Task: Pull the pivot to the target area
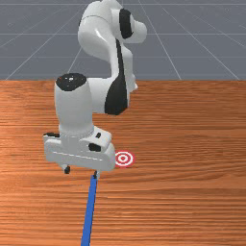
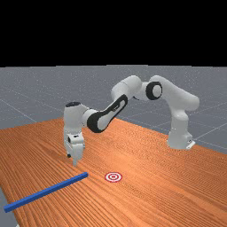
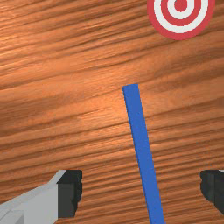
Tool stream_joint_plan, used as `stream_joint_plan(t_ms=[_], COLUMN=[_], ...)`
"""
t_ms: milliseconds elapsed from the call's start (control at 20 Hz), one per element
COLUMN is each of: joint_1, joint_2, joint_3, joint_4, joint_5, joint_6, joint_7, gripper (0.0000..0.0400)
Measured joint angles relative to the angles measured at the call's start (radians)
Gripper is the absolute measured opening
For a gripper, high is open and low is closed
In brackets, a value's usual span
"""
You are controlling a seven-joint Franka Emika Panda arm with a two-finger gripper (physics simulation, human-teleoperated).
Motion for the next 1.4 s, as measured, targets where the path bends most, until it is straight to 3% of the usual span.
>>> stream_joint_plan(t_ms=[50, 100, 150, 200, 400, 700, 750, 950, 1100, 1150, 1400], joint_1=[0.012, 0.013, 0.025, 0.018, 0.021, 0.063, 0.043, 0.02, 0.038, 0.056, 0.083], joint_2=[-0.007, -0.07, -0.047, -0.023, -0.026, -0.018, -0.009, 0.041, 0.06, 0.057, 0.202], joint_3=[-0.003, -0.014, -0.015, 0.014, 0.056, 0.027, 0.063, 0.102, 0.07, 0.037, 0.025], joint_4=[-0.012, -0.162, -0.097, -0.046, -0.059, -0.08, -0.071, -0.037, -0.04, -0.072, 0.144], joint_5=[0.001, 0.003, 0.006, -0.008, -0.032, -0.026, 0.036, 0.072, 0.041, 0.007, 0.007], joint_6=[0.005, 0.203, 0.095, 0.03, 0.028, 0.067, 0.058, 0.067, 0.1, 0.172, 0.103], joint_7=[0.031, 0.128, 0.127, -0.014, -0.173, -0.01, 0.022, -0.018, 0.007, 0.038, 0.026], gripper=[0.04, 0.04, 0.04, 0.04, 0.04, 0.04, 0.04, 0.04, 0.04, 0.04, 0.0398])
